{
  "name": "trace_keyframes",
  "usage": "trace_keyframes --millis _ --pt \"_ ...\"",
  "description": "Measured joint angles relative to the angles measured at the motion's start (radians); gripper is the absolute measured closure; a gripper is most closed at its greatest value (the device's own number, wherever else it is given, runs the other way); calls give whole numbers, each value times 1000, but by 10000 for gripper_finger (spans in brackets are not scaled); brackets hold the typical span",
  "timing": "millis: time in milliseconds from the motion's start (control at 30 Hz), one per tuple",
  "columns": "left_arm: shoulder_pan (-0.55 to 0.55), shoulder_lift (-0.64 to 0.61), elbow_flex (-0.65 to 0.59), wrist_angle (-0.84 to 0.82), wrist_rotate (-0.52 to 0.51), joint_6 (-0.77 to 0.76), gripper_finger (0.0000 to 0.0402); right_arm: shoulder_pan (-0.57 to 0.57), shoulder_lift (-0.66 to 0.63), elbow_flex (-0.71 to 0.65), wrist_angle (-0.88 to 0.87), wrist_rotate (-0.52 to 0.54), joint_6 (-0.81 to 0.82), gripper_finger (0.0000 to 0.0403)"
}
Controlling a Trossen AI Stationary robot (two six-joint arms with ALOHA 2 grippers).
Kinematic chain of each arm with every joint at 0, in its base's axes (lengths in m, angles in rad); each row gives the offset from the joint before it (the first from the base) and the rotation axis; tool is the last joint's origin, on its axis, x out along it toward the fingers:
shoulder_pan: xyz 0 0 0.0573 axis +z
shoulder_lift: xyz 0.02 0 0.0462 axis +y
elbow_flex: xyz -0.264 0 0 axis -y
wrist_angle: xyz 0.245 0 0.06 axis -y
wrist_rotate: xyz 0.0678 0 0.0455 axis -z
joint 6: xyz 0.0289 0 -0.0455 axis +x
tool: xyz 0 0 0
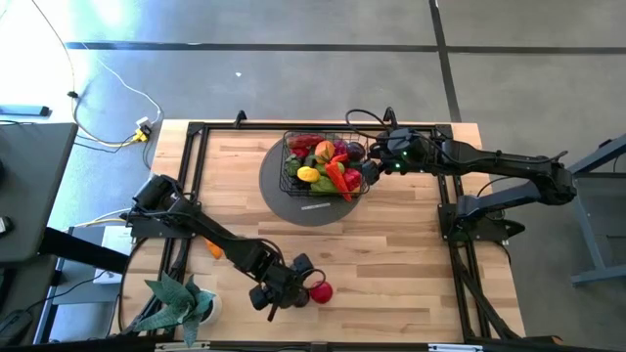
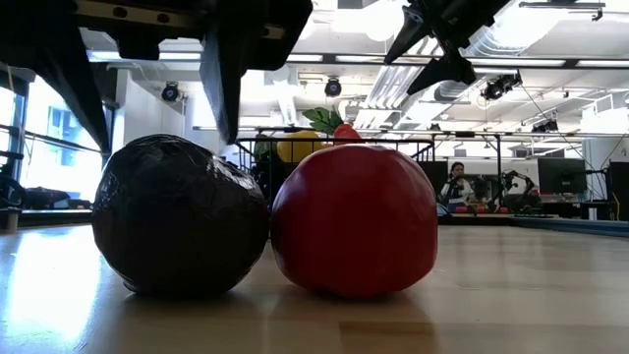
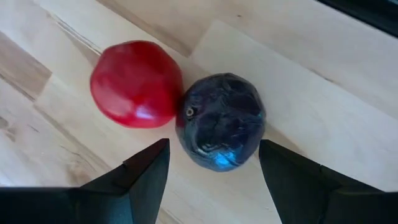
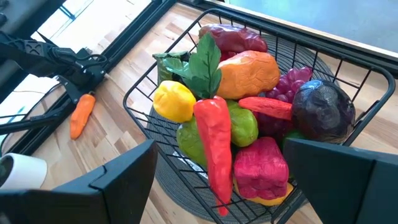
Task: Build produce basket
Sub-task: Put the dark purple plum into the black mesh basket
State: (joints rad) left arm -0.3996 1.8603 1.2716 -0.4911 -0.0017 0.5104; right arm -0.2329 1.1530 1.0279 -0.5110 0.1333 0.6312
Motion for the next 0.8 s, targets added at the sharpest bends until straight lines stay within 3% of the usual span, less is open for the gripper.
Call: trace_keyframes --millis 800 --pt "7 79 -1 67 15 34 163 0 1 -1 27 6 1 71"
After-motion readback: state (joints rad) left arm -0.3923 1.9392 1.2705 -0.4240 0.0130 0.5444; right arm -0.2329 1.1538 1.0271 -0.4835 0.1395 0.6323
